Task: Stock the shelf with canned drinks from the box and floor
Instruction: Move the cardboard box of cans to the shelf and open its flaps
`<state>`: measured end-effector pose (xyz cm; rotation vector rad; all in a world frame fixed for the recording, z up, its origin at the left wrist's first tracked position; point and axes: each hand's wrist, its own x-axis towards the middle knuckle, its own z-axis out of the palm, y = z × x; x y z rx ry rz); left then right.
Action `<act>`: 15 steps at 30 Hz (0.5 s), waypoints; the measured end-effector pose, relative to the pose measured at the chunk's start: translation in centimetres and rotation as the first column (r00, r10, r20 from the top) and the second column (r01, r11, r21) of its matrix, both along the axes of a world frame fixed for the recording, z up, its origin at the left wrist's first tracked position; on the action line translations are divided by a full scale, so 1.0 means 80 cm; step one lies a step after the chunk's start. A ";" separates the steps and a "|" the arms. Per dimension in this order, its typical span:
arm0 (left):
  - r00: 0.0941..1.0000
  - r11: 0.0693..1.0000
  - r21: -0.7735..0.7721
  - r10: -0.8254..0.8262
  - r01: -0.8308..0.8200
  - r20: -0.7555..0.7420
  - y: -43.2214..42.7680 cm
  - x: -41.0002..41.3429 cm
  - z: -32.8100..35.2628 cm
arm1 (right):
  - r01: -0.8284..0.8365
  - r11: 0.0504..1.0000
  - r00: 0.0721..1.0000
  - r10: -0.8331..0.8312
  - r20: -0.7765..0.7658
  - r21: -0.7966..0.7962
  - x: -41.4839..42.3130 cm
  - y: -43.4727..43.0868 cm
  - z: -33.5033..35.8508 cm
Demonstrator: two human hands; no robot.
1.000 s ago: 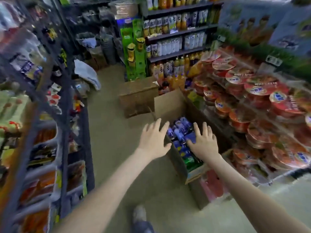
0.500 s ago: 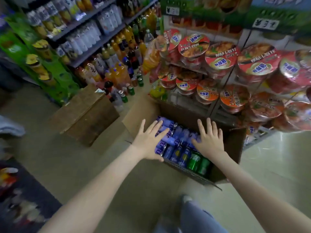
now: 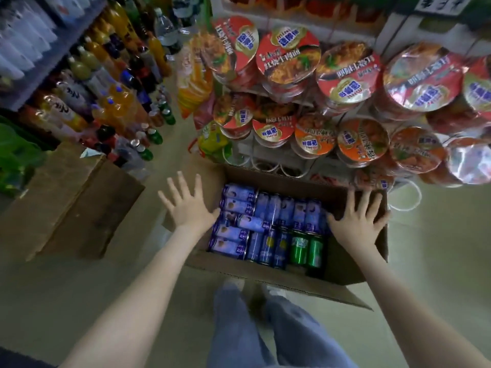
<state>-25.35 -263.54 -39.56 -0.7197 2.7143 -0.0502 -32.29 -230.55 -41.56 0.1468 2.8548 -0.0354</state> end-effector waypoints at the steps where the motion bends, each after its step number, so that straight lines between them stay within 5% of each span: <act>1: 1.000 1.000 0.000 0.017 -0.017 0.000 -0.010 -0.006 -0.007 | 0.064 0.998 0.998 -0.063 -0.004 0.005 0.002 0.000 -0.001; 7: 0.989 0.974 0.177 0.127 -0.139 0.076 -0.045 -0.035 -0.036 | 0.366 0.931 0.927 -0.363 0.095 -0.012 0.019 0.004 -0.015; 15: 0.998 0.973 0.225 -0.058 0.050 0.031 -0.014 -0.039 -0.035 | 0.275 0.961 0.957 -0.272 0.098 -0.023 0.037 -0.026 -0.026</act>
